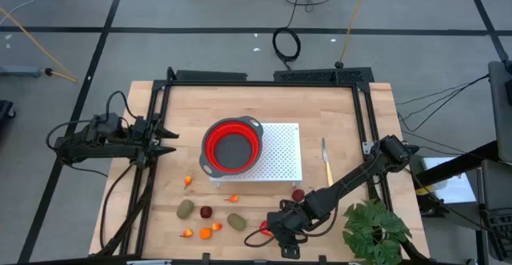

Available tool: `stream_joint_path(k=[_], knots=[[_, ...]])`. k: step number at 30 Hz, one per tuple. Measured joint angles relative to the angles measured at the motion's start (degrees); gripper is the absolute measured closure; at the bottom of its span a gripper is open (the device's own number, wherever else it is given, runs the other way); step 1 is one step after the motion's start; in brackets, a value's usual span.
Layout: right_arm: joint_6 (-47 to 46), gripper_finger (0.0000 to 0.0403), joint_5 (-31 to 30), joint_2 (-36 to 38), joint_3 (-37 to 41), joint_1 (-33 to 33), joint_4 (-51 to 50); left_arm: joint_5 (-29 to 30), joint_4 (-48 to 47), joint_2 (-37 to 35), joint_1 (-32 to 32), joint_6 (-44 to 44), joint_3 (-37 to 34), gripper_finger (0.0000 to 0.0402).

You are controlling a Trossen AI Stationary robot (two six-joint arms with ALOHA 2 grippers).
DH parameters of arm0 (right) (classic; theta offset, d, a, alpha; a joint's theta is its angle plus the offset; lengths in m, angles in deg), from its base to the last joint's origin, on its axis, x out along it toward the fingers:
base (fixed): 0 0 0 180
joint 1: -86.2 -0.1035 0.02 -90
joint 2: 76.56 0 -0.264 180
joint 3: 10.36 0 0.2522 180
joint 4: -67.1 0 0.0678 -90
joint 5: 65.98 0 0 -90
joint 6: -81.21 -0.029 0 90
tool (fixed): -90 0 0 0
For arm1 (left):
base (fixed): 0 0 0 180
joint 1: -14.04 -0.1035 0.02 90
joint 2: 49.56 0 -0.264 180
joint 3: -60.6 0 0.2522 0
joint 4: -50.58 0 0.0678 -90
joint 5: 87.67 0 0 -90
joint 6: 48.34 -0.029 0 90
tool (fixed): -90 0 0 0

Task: Pick & Place Fruit
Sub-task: Put the orange mango into the red strainer bowl on the shelf

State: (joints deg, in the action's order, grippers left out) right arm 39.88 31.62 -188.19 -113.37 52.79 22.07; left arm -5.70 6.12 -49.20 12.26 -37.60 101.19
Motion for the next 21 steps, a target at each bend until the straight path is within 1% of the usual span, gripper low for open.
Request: stream_joint_path(k=[2,5,9,12,14,17,21], knots=[[0.0,0.0164,-0.1,0.0,0.0,0.0,0.0,0.0,0.0,0.0,0.0,0.0,0.0,0.0185],[-0.1,0.0144,-1.7,0.0,0.0,0.0,0.0,0.0,0.0,0.0,0.0,0.0,0.0,0.0185],[-1.6,0.0098,-4.8,0.0,0.0,0.0,-0.4,0.0,0.0,0.0,0.0,0.0,0.0,0.0185],[-0.7,0.0062,-4.8,0.0,0.0,0.0,-0.2,0.0,0.0,0.0,0.0,0.0,0.0,0.0186],[-0.6,0.0045,-4.6,0.0,0.0,0.0,-0.3,0.0,0.0,0.0,0.0,0.0,0.0,0.0185],[-0.8,0.003,-4.6,0.0,0.0,-0.1,-0.2,0.0,0.0,0.0,0.0,0.0,0.0,0.0185],[-3.2,0.0023,-4.5,0.0,0.0,0.0,-0.2,0.0,0.0,0.0,0.0,0.0,0.0,0.0185]])
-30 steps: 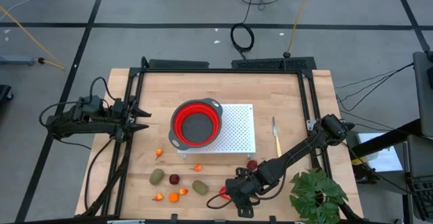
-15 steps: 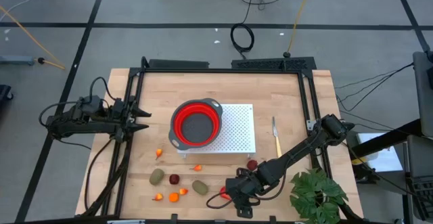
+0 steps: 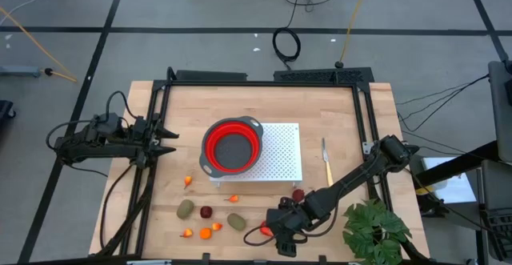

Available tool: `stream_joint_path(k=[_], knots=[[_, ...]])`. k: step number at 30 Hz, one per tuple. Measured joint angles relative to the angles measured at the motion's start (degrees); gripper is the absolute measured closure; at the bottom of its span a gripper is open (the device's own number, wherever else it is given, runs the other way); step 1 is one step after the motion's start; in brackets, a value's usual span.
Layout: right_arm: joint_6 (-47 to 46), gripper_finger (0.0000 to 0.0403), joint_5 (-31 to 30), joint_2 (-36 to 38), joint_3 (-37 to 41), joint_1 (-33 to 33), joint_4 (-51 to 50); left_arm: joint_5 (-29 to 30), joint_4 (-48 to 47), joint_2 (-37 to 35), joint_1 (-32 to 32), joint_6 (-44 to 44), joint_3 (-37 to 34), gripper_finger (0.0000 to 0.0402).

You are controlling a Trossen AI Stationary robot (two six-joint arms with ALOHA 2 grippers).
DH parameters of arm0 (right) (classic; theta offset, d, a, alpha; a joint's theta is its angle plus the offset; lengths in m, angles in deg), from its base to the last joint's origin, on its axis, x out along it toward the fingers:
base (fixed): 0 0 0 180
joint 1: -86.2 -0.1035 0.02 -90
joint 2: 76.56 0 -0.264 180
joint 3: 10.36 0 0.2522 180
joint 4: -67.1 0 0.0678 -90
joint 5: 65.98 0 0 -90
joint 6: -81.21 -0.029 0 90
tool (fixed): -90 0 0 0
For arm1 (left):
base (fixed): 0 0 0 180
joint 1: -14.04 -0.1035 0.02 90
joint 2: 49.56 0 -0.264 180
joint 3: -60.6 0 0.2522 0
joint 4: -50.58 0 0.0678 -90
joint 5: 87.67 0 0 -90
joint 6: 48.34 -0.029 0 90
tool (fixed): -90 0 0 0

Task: Pick & Place Fruit
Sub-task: Put the orange mango into the red strainer bowl on the shelf

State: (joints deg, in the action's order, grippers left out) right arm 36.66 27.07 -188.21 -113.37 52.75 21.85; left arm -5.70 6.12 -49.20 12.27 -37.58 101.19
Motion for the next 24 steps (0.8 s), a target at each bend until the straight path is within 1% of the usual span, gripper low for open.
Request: stream_joint_path(k=[8,13,19,24], knots=[[3.4,0.0023,0.0,0.0,0.0,0.0,1.5,0.0,0.0,0.0,0.0,0.3,0.0,0.0185],[3.6,0.0023,-0.2,0.0,0.0,-0.4,1.3,0.0,0.0,0.0,0.0,0.5,0.0,0.0185],[3.7,0.0023,-4.8,-0.1,1.6,-0.2,1.1,0.0,-0.3,0.0,0.0,0.5,0.0,0.0186],[3.7,0.0023,-4.5,-0.1,2.7,0.2,2.2,0.0,-0.3,0.0,0.0,0.8,0.0,0.0185]])
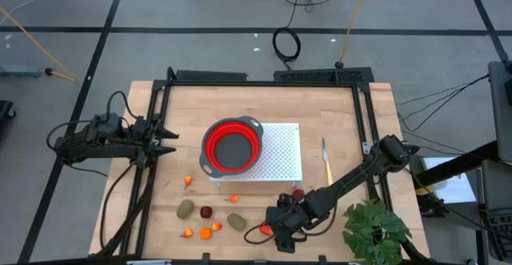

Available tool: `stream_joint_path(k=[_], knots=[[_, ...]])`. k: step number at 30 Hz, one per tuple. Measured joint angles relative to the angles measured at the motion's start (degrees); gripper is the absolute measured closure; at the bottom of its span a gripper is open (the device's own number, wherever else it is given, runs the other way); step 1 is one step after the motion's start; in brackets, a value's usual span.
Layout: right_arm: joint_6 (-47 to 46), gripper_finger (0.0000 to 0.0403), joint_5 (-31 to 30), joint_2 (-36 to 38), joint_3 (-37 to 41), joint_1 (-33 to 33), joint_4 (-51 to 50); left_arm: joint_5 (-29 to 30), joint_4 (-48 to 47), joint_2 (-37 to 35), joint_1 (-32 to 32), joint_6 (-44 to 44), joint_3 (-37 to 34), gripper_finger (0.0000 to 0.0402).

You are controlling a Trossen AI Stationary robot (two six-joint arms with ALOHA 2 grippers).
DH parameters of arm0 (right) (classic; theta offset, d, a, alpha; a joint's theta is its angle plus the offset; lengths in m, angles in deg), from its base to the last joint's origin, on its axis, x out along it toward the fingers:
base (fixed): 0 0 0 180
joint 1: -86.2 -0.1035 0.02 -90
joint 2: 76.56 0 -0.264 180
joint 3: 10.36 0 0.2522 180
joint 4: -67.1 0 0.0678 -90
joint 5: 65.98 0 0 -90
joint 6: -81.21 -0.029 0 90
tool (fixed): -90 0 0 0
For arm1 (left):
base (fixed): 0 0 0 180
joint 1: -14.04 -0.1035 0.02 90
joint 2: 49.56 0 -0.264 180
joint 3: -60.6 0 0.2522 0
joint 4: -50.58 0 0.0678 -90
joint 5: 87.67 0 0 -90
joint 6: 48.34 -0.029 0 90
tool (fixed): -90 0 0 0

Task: Pick & Place Fruit
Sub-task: Put the orange mango into the red strainer bowl on the shelf

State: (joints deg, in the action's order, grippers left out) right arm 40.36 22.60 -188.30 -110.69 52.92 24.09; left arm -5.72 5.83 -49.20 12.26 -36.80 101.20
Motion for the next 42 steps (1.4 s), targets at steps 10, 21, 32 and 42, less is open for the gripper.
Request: stream_joint_path(k=[10,21,32,42], knots=[[-0.3,0.0023,0.0,0.0,6.8,-0.1,8.0,0.0,-0.1,0.0,0.0,0.2,0.0,0.0186],[0.0,0.0023,0.1,0.1,10.5,0.2,10.5,0.4,-0.1,0.0,0.0,0.6,0.0,0.0186],[0.0,0.0032,0.2,0.1,12.3,0.2,10.0,0.5,-0.1,0.0,0.0,0.9,0.0,0.0185],[-0.8,0.0128,0.3,0.1,12.3,0.2,9.3,0.5,-0.1,0.0,0.0,0.9,0.0,0.0185]])
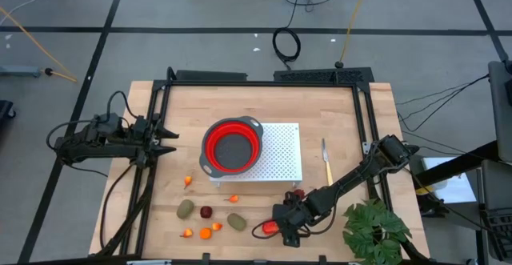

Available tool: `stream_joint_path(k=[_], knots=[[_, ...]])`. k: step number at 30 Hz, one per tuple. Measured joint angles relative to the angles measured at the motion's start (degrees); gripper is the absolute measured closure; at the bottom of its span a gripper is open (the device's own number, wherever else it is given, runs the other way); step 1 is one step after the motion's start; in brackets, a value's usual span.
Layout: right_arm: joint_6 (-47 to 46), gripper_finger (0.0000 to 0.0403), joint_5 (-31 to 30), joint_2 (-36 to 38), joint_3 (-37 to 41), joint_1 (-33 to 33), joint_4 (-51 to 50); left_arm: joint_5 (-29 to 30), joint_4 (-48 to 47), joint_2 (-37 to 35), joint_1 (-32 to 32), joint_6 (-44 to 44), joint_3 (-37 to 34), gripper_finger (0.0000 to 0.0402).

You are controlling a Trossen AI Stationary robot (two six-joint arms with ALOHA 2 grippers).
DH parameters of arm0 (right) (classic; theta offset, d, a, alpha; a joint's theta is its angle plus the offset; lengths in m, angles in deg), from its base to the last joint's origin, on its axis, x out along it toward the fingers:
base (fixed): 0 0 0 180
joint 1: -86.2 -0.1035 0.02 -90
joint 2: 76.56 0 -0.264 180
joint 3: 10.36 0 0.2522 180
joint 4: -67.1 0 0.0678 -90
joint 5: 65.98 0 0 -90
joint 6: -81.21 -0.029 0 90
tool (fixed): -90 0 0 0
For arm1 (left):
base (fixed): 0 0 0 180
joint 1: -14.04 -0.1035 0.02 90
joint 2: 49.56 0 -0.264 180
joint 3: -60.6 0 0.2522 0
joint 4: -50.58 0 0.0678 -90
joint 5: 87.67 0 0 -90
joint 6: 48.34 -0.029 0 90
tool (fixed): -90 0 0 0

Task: Pick & Place Fruit
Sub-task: Put the orange mango into the red strainer bowl on the shelf

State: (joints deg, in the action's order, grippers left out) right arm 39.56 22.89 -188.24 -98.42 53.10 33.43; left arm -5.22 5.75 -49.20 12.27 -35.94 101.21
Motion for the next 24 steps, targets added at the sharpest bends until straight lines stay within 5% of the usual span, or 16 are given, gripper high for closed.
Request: stream_joint_path(k=[5,12,24], knots=[[-1.2,0.0167,6.7,0.0,0.0,0.0,1.3,0.0,0.0,0.0,0.0,0.0,0.0,0.0185],[-7.1,0.0168,11.8,3.4,0.0,0.0,2.8,0.0,0.0,0.0,0.0,0.0,0.0,0.0185],[-6.5,0.0169,-2.3,15.5,0.0,0.5,17.3,0.0,0.1,0.0,0.0,0.0,0.0,0.0185]])
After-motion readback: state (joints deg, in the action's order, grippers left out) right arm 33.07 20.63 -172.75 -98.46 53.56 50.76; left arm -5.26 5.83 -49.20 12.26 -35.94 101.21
